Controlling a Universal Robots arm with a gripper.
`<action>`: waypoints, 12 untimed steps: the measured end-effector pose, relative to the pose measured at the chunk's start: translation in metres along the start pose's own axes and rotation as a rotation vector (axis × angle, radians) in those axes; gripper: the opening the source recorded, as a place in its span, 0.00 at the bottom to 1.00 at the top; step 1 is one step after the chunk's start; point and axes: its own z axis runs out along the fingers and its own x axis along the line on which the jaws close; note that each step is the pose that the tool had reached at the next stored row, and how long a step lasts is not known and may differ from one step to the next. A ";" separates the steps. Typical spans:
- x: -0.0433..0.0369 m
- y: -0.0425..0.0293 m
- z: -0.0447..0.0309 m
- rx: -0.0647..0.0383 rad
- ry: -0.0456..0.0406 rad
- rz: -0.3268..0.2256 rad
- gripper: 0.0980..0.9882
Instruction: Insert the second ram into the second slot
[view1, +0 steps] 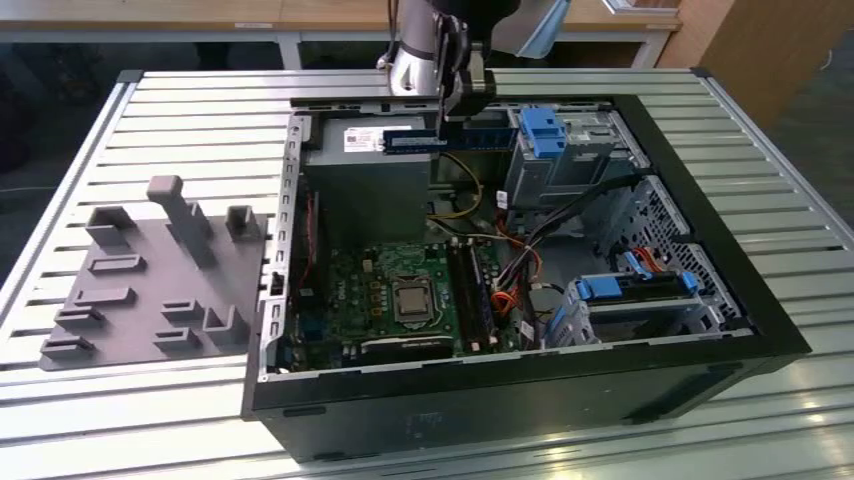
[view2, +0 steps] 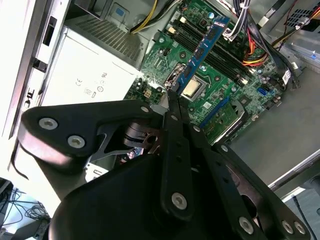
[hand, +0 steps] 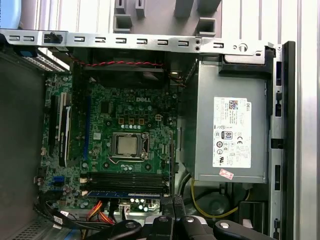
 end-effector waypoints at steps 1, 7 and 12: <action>0.0004 0.0000 0.0000 0.000 0.0000 0.000 0.02; 0.0021 0.0000 0.0000 0.000 0.0002 0.000 0.02; 0.0031 0.0001 0.0000 0.000 0.0004 0.000 0.02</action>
